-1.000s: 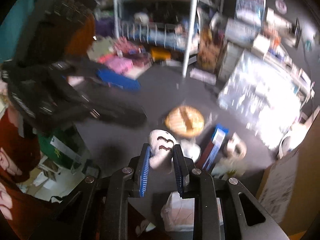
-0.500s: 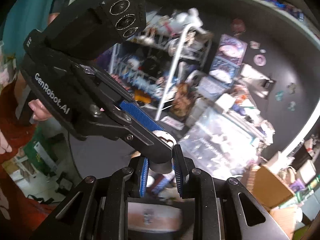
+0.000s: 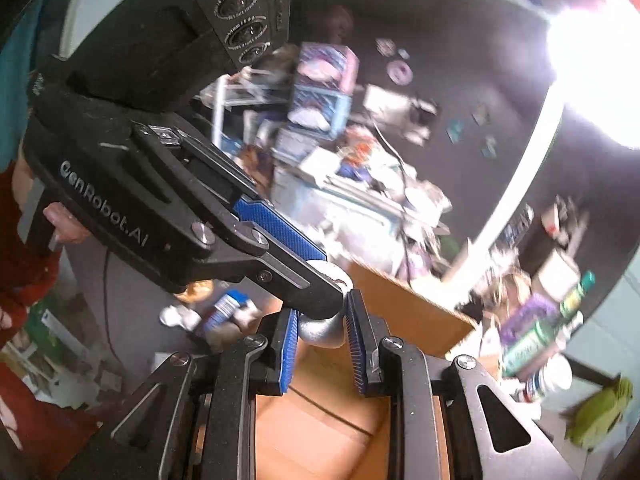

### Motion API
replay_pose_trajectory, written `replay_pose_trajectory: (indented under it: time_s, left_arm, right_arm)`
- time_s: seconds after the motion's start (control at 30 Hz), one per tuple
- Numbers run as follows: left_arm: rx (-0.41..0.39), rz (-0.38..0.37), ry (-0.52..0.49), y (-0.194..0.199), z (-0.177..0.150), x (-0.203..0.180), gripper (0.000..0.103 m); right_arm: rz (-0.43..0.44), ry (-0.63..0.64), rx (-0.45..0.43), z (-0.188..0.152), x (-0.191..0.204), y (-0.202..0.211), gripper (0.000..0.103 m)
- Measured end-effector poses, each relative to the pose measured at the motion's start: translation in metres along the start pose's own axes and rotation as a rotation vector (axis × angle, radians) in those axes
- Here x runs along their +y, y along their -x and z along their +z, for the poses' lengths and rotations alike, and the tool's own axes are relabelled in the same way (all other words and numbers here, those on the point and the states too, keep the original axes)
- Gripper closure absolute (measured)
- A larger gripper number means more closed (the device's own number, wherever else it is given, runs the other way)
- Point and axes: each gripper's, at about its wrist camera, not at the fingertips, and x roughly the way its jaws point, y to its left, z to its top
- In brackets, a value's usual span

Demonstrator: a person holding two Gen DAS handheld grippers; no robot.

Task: Organize objects
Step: 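Grasp the white figurine with the right gripper and drop it into the box, then move the right gripper back to the pink-wrapped pack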

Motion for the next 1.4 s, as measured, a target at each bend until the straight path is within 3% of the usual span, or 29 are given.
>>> replay_pose_trajectory:
  time_s: [0.07,0.1,0.13,0.17,0.2,0.23,0.43,0.57,0.9,1.03,1.2,1.4]
  left_arm:
    - [0.021,0.002,0.008,-0.01,0.004,0.001,0.072]
    - [0.028,0.007,0.011,-0.013,0.005,0.001,0.061]
    - [0.025,0.016,0.015,-0.013,0.005,0.002,0.053]
    - [0.009,0.033,0.017,-0.01,0.005,0.002,0.036]
    - [-0.006,0.05,0.015,-0.008,0.006,0.002,0.025]
    - [-0.02,0.066,0.011,-0.004,0.006,0.002,0.023]
    - [-0.111,0.119,0.013,0.033,-0.009,0.01,0.02]
    - [-0.195,0.197,0.025,0.062,-0.03,0.018,0.013]
    - [-0.355,0.356,0.131,0.122,-0.132,0.07,0.012]
    - [-0.37,0.381,0.169,0.125,-0.173,0.089,0.012]
    - [-0.352,0.408,0.211,0.11,-0.218,0.11,0.012]
    - [-0.33,0.337,0.27,0.094,-0.254,0.126,0.012]
  right_arm:
    - [-0.006,-0.015,0.036,-0.005,-0.009,-0.006,0.085]
    - [-0.013,-0.019,0.048,-0.007,-0.011,-0.007,0.084]
    - [-0.022,-0.026,0.058,-0.009,-0.014,-0.008,0.077]
    - [-0.035,-0.034,0.068,-0.012,-0.017,-0.007,0.072]
    - [-0.044,-0.043,0.07,-0.013,-0.02,-0.008,0.058]
    - [-0.054,-0.051,0.065,-0.013,-0.022,-0.007,0.048]
    - [-0.04,-0.075,0.022,-0.013,-0.016,0.007,0.047]
    - [-0.02,-0.082,-0.027,-0.01,0.001,0.016,0.047]
    - [0.141,-0.172,-0.127,-0.006,0.084,0.028,0.047]
    - [0.175,-0.256,-0.104,-0.017,0.114,0.017,0.047]
    - [0.141,-0.342,-0.016,-0.04,0.146,-0.009,0.041]
    - [0.003,-0.494,0.107,-0.082,0.165,-0.056,0.015]
